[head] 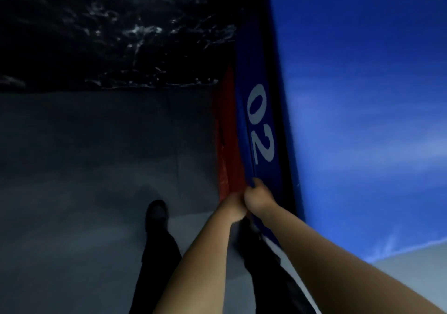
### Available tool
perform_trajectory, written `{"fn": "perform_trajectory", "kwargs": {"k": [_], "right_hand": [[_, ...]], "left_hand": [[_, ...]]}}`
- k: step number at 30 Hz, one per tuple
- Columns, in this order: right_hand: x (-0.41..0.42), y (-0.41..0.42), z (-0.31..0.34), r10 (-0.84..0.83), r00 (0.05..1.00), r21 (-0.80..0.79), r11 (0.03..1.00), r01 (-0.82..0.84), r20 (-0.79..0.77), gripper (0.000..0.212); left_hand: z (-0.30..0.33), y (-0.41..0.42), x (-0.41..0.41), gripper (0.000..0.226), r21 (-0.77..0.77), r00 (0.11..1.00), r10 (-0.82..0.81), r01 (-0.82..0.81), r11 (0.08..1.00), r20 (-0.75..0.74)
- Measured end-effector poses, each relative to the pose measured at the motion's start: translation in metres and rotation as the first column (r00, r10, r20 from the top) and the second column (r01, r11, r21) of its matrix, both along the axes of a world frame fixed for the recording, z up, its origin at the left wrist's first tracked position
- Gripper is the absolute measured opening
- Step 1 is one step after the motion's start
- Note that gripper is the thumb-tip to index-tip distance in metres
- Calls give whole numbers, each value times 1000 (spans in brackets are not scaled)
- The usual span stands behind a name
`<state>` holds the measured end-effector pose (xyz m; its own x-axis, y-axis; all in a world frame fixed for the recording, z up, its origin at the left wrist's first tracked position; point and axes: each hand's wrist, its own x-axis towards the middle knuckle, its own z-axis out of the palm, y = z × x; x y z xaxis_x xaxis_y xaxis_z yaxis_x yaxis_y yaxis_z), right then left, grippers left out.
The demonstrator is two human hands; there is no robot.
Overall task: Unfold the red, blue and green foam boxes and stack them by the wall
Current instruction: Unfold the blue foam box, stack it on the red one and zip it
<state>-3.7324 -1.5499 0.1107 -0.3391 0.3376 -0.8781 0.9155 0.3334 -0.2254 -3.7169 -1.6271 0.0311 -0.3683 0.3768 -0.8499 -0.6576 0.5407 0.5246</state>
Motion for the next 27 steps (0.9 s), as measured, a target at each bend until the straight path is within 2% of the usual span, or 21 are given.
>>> {"fn": "perform_trajectory", "kwargs": {"k": [3, 6, 7, 9, 12, 18, 23, 27], "right_hand": [[9, -4, -8, -193, 980, 9, 981, 193, 55, 47], [27, -4, -24, -384, 922, -20, 923, 385, 51, 26], [32, -5, -28, -407, 912, -25, 912, 408, 52, 21], [45, -7, -37, -479, 877, -36, 876, 480, 37, 26], [58, -10, -56, -574, 819, -100, 814, 572, 10, 27], [70, -10, -76, -578, 816, -122, 811, 572, -10, 48], [48, -15, -71, -548, 834, -149, 832, 534, -71, 50], [22, -11, -73, -539, 833, -125, 842, 525, -127, 44]], "left_hand": [[-12, -17, -13, 35, -63, 995, -72, 68, 996, -62], [-21, -16, -35, 41, -72, 993, -54, 47, 996, -104], [-28, -11, -40, 42, -76, 994, -36, 29, 997, -101], [-36, 5, -53, 45, -69, 997, 19, -25, 997, -81], [-44, 28, -66, 53, -29, 978, 201, -203, 979, -47], [-80, 32, -72, 65, -9, 918, 393, -393, 919, 46], [-96, 32, -81, 24, -12, 878, 479, -479, 878, 1], [-99, 36, -94, 39, -79, 880, 472, -475, 877, -51]]}}
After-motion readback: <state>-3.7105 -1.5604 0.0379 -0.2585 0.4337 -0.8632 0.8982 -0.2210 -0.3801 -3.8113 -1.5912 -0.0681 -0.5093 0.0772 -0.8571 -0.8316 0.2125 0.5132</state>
